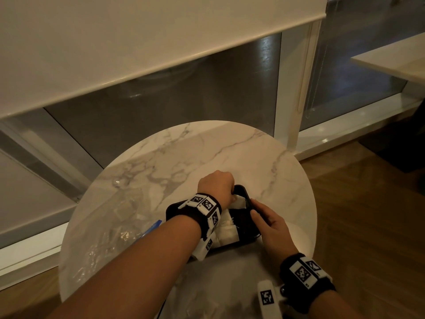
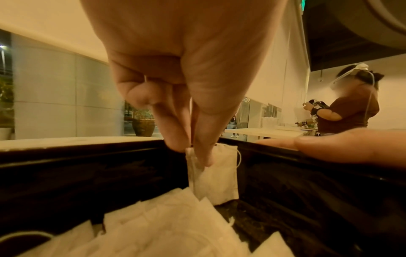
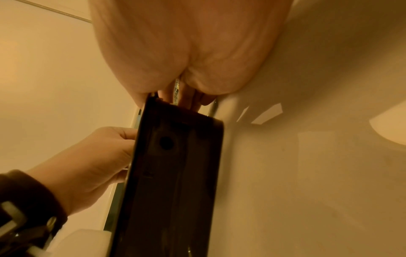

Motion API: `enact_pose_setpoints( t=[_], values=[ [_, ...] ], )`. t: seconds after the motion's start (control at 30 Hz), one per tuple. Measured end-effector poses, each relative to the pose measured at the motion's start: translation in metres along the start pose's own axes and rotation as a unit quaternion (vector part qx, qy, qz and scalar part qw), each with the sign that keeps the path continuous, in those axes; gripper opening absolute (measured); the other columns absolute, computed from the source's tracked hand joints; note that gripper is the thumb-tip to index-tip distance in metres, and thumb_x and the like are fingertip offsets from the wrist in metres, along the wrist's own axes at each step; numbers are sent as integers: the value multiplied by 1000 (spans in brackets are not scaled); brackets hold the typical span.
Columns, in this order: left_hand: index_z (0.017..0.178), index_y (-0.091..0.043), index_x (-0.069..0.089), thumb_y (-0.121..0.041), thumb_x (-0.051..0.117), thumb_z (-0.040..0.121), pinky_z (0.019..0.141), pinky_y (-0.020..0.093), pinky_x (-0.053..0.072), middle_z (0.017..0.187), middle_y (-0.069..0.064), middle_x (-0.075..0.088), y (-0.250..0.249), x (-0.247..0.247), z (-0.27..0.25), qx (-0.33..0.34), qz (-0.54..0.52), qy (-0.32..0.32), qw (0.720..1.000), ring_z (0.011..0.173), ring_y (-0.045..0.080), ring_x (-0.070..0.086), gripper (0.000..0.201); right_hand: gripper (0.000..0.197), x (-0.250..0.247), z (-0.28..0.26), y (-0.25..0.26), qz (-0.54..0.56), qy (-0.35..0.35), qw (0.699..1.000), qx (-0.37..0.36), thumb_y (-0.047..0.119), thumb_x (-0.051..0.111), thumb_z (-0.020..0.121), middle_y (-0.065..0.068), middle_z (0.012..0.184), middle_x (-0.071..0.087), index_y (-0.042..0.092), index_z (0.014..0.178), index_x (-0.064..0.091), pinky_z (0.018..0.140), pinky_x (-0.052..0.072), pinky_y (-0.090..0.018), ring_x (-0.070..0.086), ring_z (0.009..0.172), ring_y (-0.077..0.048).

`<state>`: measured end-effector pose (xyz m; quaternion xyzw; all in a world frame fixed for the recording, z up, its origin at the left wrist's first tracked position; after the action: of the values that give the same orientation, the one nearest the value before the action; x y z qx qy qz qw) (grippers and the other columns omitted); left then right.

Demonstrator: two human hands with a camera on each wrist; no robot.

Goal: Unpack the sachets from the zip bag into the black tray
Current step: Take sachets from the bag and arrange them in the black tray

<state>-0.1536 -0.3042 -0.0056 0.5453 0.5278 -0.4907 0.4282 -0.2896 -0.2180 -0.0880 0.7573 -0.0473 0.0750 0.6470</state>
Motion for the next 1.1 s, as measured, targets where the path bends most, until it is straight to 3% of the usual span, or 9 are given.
enact_pose_setpoints(
  t=[0.13, 0.3, 0.43, 0.57, 0.67, 0.83, 1.0, 1.1],
  values=[
    [97, -18, 71, -28, 71, 84, 71, 34, 56, 96, 5, 70, 1, -8, 0, -2, 23, -31, 999, 84, 28, 68, 16, 29, 0, 0, 0, -2, -1, 1000, 1, 14, 55, 100, 23, 103, 72, 33, 121, 63, 71, 52, -8, 66, 97, 9],
    [106, -23, 70, -31, 68, 85, 75, 34, 55, 104, 3, 69, -17, -7, -4, 55, 24, -12, 998, 91, 27, 67, 22, 28, 0, 0, 0, 1, -2, 1000, 3, 14, 55, 100, 22, 103, 72, 31, 120, 64, 71, 52, -8, 67, 96, 8],
    [111, -25, 72, -27, 66, 87, 78, 34, 54, 109, 4, 70, -18, -6, -1, 54, 19, -4, 998, 95, 28, 67, 25, 29, 0, 1, -2, -1, -1, 1000, 4, 14, 55, 100, 20, 105, 73, 30, 121, 65, 72, 53, -10, 67, 98, 6],
    [101, -24, 75, -32, 66, 89, 71, 33, 54, 101, 4, 71, -20, -5, 3, 52, 33, 3, 998, 88, 28, 68, 17, 28, 0, 1, -4, 1, -1, 1000, 8, 15, 56, 100, 19, 105, 73, 31, 120, 66, 73, 54, -11, 67, 99, 4],
    [95, -19, 74, -41, 65, 90, 66, 33, 52, 93, 5, 70, -17, 3, 5, 40, 43, 17, 998, 81, 29, 67, 24, 27, -1, 2, -5, -5, -2, 1000, 5, 16, 56, 99, 17, 106, 73, 31, 119, 66, 73, 54, -11, 67, 98, 4],
    [96, -14, 72, -37, 64, 93, 64, 33, 51, 91, 8, 70, -11, 8, 8, 29, 54, 18, 998, 77, 29, 65, 24, 26, -2, 4, -8, -5, -1, 1000, 6, 18, 57, 99, 13, 111, 73, 30, 121, 66, 77, 54, -14, 67, 102, 1],
    [90, -13, 61, -32, 67, 90, 63, 34, 48, 93, 8, 66, -9, 1, 8, 18, 60, -4, 998, 80, 30, 66, 20, 28, -4, 7, -14, -6, -6, 1000, 9, 20, 59, 99, 9, 114, 72, 26, 125, 66, 83, 55, -20, 68, 105, -4],
    [83, -16, 54, -35, 69, 89, 63, 33, 45, 83, 5, 59, -10, -4, 6, 9, 51, -17, 999, 81, 30, 65, 25, 28, -4, 8, -17, -5, -4, 1000, 11, 20, 59, 99, 8, 114, 73, 24, 126, 66, 81, 55, -19, 68, 104, -6]
  ],
)
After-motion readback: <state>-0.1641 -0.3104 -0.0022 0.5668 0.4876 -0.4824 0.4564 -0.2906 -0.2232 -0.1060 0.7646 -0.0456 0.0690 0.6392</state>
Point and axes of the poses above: each hand's wrist, its own z-axis towards the middle knuckle, its own x-axis out of the palm, y = z × x, the point moved 10 cm from there along z, towards the middle knuckle
